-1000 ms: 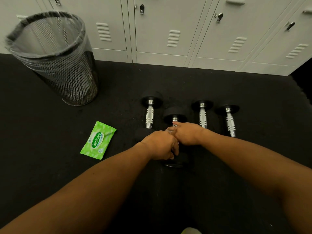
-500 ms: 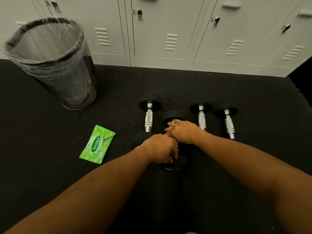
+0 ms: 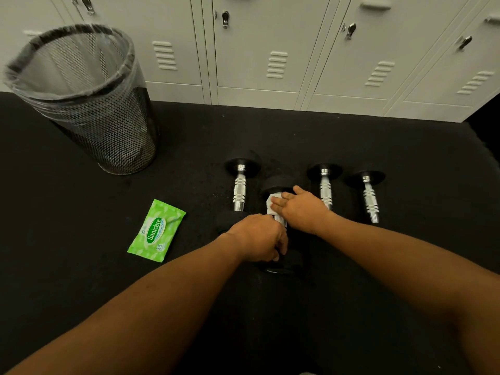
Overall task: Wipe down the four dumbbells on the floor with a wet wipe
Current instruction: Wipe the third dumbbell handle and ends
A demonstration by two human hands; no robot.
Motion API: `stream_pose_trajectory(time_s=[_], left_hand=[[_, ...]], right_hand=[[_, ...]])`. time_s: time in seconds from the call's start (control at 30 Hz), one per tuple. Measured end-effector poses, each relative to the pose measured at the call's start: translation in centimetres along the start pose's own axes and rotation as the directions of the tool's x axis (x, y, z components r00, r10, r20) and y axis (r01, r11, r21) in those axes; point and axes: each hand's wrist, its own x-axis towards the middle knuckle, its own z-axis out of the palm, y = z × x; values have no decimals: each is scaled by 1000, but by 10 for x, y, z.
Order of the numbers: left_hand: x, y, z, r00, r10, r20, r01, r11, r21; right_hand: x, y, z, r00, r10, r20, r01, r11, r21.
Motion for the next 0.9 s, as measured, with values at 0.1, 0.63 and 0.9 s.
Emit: stream_pose_trajectory(time_s=[0.1,0.63,0.9], left_hand=[[-1,-1,-1,1000,9,13,-9,1000,-8],[5,-1,-2,999,12,46,-9,998,-60],[-2,-15,0,992,-48,116,56,996,-66]], right_hand=[[12,-15,-1,995,95,-25,-96,995,-28],[-10,19,-9,638,628,446,-510,-89,856],[-6,16,-16,645,316,696,-440,-590,676]])
